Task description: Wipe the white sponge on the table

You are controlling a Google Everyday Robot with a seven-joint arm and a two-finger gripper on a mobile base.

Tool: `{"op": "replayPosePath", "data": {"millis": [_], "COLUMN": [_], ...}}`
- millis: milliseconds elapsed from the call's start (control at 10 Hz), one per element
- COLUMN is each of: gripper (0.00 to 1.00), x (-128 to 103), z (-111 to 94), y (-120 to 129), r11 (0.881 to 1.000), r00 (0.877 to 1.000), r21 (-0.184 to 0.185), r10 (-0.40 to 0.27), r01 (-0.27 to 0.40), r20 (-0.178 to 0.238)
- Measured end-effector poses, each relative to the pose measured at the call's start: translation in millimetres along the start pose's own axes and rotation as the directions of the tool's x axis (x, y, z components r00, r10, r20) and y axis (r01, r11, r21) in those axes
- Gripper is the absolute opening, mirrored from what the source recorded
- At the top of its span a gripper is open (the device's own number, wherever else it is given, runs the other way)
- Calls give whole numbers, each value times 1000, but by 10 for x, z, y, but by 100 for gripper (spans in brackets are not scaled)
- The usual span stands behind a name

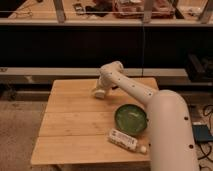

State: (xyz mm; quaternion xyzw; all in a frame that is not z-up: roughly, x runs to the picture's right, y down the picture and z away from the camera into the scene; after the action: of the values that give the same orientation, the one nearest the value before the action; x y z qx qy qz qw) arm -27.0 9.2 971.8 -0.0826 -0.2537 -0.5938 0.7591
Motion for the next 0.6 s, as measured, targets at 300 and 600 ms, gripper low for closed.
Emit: {"op": "replayPosePath", "data": {"millis": [300,600], "gripper": [45,13], "x": [-18,-86], "z": [82,192], "y": [4,133], "r11": [1000,996], "r00": [1000,997], "r21": [-19,-70], "r10": [13,53], "r01": [-12,-49], "r20": [26,60]}}
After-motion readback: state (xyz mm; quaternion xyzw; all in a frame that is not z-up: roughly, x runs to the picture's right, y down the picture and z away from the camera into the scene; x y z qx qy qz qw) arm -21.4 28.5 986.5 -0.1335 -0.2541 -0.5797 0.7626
